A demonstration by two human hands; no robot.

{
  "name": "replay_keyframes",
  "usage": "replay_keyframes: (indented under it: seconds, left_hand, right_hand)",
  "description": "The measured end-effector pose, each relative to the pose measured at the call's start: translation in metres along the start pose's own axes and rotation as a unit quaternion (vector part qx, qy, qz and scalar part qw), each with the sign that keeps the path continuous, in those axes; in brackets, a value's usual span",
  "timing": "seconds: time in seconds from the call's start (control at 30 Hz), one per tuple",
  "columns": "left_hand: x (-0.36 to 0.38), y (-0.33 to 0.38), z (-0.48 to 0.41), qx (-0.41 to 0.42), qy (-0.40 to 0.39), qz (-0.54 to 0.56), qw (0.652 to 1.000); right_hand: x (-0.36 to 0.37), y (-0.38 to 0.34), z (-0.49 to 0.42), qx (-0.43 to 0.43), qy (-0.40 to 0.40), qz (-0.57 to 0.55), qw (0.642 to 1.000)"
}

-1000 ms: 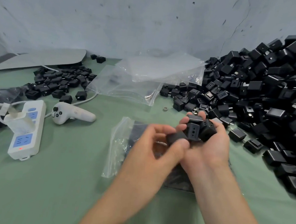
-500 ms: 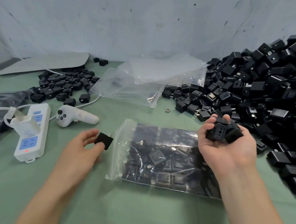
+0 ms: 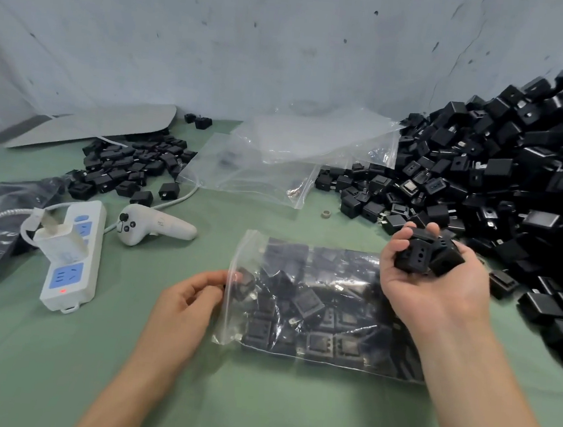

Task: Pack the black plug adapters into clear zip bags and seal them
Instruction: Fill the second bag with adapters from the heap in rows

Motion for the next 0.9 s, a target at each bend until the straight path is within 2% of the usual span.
replay_keyframes:
  seconds: [0.13,0.27,0.37,0.53,0.7,0.83,0.9]
  left_hand:
    - [0.002,0.005,-0.001,-0.003,-0.005,0.082,0.997]
    - [0.011,0.01,0.01,0.035,-0.02,-0.063,0.997]
    - [0.017,0.012,0.015,0.055,-0.02,-0.115,0.992]
    - [0.02,0.017,0.013,0.037,0.03,-0.106,0.993]
    - [0.037,0.016,0.015,0.006,0.024,-0.109,0.994]
    - [0.033,0.021,0.013,0.009,0.05,-0.115,0.992]
    - [0.04,0.021,0.013,0.004,0.023,-0.125,0.992]
  right_hand:
    - [0.001,0.004,-0.001,0.004,-0.008,0.006,1.0]
    - [0.001,0.007,-0.001,0.011,-0.012,0.008,1.0]
    - [0.001,0.008,-0.001,0.014,-0.013,0.01,1.0]
    - [0.0,0.009,-0.001,0.016,-0.011,0.01,1.0]
    - [-0.002,0.008,-0.002,0.017,-0.013,0.005,1.0]
    - [-0.003,0.009,-0.003,0.02,-0.016,0.015,1.0]
    - [-0.002,0.009,-0.002,0.021,-0.017,0.018,0.999]
Point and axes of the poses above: each hand's wrist, its own z-axis away from the middle knuckle, its own x-axis out of the palm, y = z × x, the point moved 5 cm from there along -z, towards the middle knuckle, and after that the axes turned 2 degrees about z, right-handed, at the moved point
